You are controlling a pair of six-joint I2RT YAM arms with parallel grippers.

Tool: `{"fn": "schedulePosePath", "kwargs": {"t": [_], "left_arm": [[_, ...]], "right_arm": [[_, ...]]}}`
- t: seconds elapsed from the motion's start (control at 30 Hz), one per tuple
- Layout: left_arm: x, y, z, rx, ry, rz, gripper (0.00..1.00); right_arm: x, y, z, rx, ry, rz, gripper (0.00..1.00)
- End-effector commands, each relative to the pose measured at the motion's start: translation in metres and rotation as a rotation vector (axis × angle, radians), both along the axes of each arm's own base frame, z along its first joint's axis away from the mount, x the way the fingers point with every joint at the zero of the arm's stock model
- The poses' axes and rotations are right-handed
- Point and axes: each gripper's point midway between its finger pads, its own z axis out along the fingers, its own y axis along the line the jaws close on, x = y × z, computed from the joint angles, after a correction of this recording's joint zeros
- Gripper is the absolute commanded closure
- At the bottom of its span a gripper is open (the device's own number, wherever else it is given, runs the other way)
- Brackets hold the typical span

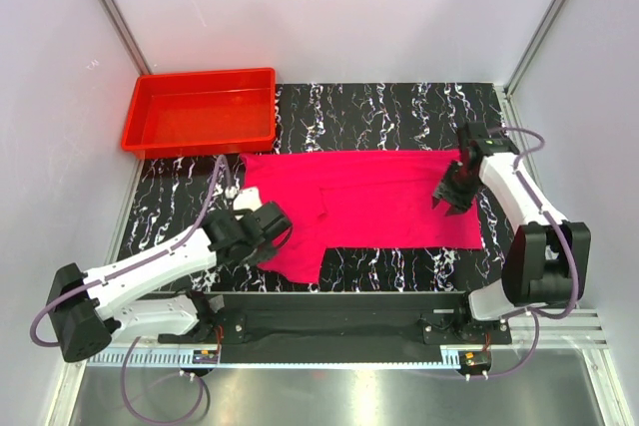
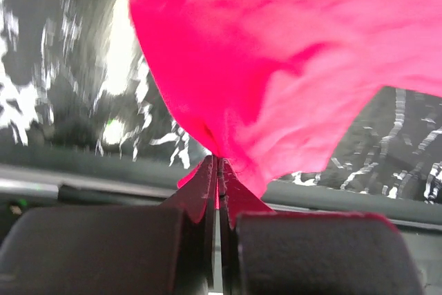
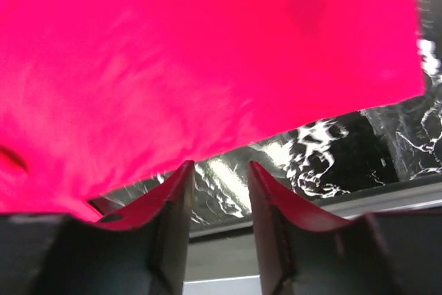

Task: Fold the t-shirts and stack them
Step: Fold the tshirt

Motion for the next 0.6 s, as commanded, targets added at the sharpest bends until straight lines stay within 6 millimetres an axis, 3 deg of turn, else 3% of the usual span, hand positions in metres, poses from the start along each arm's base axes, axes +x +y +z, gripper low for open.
{"fn": "schedulePosePath", "kwargs": {"t": [0.0,0.13,0.33,0.47,0.57], "left_arm": [[0.027,-0.006,0.021,0.089,-0.101,-0.153,1.0],[0.048,-0.032,0.035,0.065,-0.165,-0.276,1.0],[0.062,-0.043,0.033,0.044,-0.194,-0.343,1.0],[0.066,-0.035,0.027,0.003,-0.182,-0.339,1.0],[0.07,-0.028,0.027,0.001,-0.187,-0.329,1.0]], "right_arm": [[-0.002,-0.028,-0.017,0.061,0.038,-0.235,0.57],[-0.017,-0.066,-0.026,0.036,0.04,-0.412,0.6],[-0.039,-0.118,-0.034,0.025,-0.016,-0.627,0.59],[-0.049,-0.13,-0.049,0.031,-0.011,-0.72,0.55],[-0.048,-0.124,-0.066,0.077,0.015,-0.742,0.53]]}}
